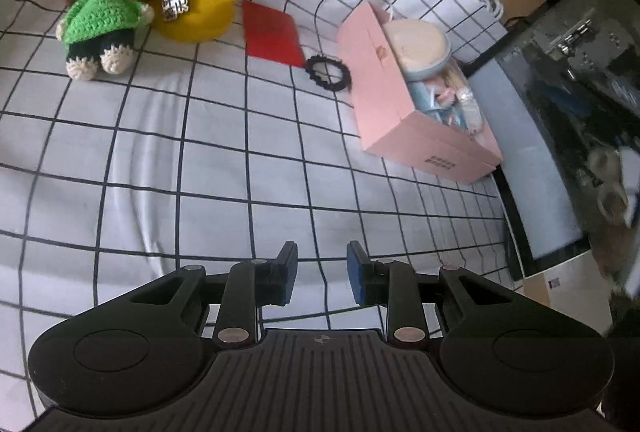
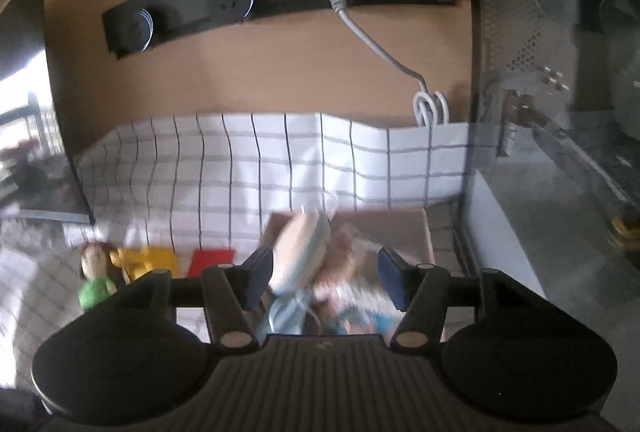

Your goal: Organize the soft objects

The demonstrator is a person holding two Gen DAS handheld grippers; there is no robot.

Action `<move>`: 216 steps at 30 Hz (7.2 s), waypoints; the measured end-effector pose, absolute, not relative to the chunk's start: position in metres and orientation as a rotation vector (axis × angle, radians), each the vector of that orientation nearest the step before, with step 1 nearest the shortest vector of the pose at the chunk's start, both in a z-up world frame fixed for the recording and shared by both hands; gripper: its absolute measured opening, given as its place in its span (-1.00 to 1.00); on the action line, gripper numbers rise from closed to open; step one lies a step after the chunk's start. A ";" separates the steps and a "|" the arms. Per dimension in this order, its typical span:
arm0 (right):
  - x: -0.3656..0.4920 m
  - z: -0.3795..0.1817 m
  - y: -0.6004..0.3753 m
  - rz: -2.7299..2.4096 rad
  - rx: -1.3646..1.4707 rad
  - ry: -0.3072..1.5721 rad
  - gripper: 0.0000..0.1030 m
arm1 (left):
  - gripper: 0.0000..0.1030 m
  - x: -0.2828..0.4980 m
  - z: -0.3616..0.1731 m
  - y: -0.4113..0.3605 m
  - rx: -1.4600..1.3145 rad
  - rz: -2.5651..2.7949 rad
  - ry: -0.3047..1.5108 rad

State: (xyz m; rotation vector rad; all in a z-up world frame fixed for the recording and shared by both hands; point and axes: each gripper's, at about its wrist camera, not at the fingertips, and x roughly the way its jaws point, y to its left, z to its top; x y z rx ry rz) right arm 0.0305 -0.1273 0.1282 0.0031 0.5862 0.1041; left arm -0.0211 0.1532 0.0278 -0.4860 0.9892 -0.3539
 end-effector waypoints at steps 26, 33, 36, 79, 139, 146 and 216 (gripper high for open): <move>-0.075 0.031 -0.095 0.113 -0.185 0.846 0.13 | -0.43 0.233 0.042 0.120 -0.216 -0.204 0.972; -0.065 0.030 -0.098 0.138 -0.189 0.841 0.10 | -0.48 0.268 0.024 0.114 -0.183 -0.129 0.993; -0.049 0.041 -0.087 0.181 -0.218 0.797 -0.47 | -0.50 0.258 0.023 0.113 -0.140 -0.183 1.001; -0.002 0.003 0.052 0.369 -0.474 0.995 -0.86 | -0.57 0.026 0.007 0.215 -0.566 -0.293 1.058; -0.010 0.008 -0.030 0.466 -0.199 0.778 0.58 | -0.72 -0.029 0.018 0.133 -0.301 -0.046 1.033; 0.010 0.000 0.036 0.532 -0.189 0.765 0.58 | -0.64 -0.046 0.030 0.164 -0.331 0.014 1.008; -0.050 0.011 -0.106 0.291 -0.119 0.800 0.27 | -0.36 0.014 0.055 0.116 -0.236 -0.137 0.930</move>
